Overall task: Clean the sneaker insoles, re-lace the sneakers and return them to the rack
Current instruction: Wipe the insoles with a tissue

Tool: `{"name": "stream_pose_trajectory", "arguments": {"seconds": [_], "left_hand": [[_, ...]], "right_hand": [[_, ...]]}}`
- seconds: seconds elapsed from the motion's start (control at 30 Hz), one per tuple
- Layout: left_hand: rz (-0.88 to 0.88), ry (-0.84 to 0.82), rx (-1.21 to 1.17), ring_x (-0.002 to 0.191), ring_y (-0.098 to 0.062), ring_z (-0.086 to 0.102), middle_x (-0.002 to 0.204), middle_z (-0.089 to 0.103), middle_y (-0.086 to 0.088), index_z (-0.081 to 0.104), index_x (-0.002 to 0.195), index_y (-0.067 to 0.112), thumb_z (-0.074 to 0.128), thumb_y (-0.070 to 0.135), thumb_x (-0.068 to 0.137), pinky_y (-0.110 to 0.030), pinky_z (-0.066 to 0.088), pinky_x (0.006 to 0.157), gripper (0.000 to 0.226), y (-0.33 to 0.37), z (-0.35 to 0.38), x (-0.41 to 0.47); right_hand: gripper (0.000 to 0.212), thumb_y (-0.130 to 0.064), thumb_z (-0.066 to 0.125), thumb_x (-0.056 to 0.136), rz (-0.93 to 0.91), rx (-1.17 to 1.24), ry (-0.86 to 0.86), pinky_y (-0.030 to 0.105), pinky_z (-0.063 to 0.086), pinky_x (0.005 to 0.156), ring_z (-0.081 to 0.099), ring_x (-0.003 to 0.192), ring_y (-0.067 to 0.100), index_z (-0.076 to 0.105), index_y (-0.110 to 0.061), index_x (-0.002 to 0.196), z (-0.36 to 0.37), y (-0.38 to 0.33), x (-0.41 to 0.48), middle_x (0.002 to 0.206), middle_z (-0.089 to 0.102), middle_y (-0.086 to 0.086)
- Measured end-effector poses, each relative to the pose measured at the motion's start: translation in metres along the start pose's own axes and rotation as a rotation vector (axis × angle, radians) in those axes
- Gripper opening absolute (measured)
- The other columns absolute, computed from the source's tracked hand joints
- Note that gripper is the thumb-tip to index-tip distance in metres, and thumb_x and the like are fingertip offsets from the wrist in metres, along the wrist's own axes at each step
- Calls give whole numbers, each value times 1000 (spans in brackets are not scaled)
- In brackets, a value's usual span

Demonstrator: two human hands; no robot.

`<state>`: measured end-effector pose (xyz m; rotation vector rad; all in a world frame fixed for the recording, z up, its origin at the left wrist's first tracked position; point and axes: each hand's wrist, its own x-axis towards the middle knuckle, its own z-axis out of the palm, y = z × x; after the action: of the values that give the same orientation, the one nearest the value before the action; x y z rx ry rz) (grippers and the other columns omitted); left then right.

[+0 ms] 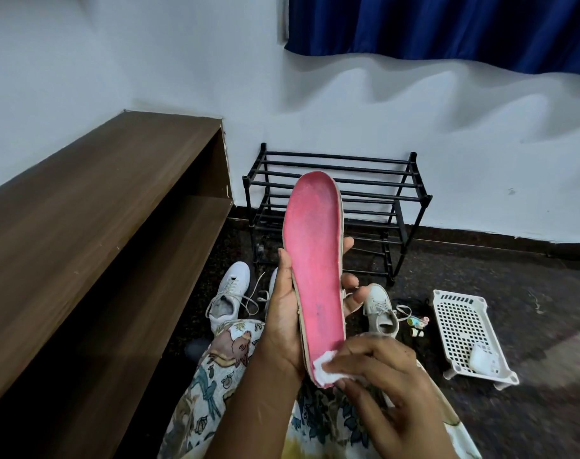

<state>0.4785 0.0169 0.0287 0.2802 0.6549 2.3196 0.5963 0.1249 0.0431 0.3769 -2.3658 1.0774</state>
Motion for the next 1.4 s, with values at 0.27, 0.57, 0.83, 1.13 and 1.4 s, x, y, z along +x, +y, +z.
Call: {"name": "stream_pose_trajectory", "arguments": {"seconds": [0.27,0.57,0.83,1.13,1.4], "left_hand": [[53,-40,-22,106,-24,63,125,61,-8,44,140,14,20,70,89,-43,47,96,79,6,7,2],[-75,67,-42,129,-25,43,134,52,-12,44,141,15,45,53,91,-41,29,113,62,4,20,-5],[-10,113,6,95,-25,65,97,66,-10,52,134,14,32,53,94,-39,50,92,59,4,8,-4],[-29,36,-39,94,-29,67,107,66,-12,50,136,15,29,53,96,-41,50,91,59,2,11,-4],[-133,11,-7,116,-31,53,145,42,-16,38,144,20,27,61,91,-44,37,104,67,-1,20,-3]], "right_hand": [[19,-16,64,75,37,254,37,23,48,67,64,81,11,72,-28,88,-31,-11,23,89,66,-13],[26,-21,53,82,-58,-269,92,19,24,85,52,87,5,71,-27,99,16,-6,59,97,65,-15],[28,-14,54,82,-120,-29,-6,45,38,80,59,98,5,70,-33,95,7,0,21,104,63,-23],[25,-14,55,81,-265,-133,-112,38,34,83,56,98,5,66,-33,91,-11,15,8,109,62,-24],[14,-26,54,87,-282,-366,-76,44,36,77,54,96,15,61,-31,98,-16,14,31,109,63,-12]]}}
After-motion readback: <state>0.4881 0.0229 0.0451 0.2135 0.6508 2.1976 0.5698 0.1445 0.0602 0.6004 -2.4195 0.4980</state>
